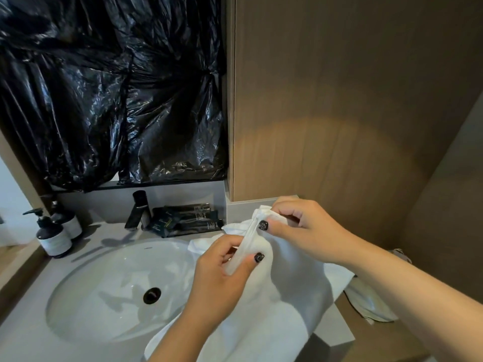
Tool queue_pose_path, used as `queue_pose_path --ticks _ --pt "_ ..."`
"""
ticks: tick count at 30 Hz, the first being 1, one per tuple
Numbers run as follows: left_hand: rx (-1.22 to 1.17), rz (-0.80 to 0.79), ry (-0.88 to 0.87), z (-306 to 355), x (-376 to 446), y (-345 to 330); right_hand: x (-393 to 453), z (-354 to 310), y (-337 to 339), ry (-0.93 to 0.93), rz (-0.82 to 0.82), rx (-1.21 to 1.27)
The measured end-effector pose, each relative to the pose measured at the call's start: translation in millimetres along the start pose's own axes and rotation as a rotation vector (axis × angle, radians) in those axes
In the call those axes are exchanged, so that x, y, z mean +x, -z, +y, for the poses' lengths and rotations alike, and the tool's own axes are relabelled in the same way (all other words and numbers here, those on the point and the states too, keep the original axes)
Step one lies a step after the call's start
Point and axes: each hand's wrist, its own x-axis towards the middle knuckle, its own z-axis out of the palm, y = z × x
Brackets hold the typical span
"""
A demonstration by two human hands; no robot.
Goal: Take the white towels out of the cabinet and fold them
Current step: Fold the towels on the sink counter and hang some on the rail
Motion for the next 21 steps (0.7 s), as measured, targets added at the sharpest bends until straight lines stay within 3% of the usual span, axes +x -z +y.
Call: queue_pose_path --ticks 3,8,14,18,21 --pt "-0.07 0.016 0.074 -9.7 -2.4 -3.3 -2.1 2.3 -3.5 0.009 0.089 -0.033" --pt "0.236 -0.07 0.018 -30.4 -10.7 1.3 -0.9 4.7 7.7 0.04 0.228 -0.035" --pt "0.402 -0.206 -0.007 -56.1 -19.5 5.6 -4.2 14.5 32.5 0.056 0.329 -0.107" --pt "0.381 -0.413 0.095 -76.7 -28.8 18.9 -11.0 29.7 49.3 0.011 0.414 -0.133" --pt "0.447 -0.463 0.19 -88.9 -34.8 31.5 -22.3 51.3 62.6 -0.062 0.431 -0.117"
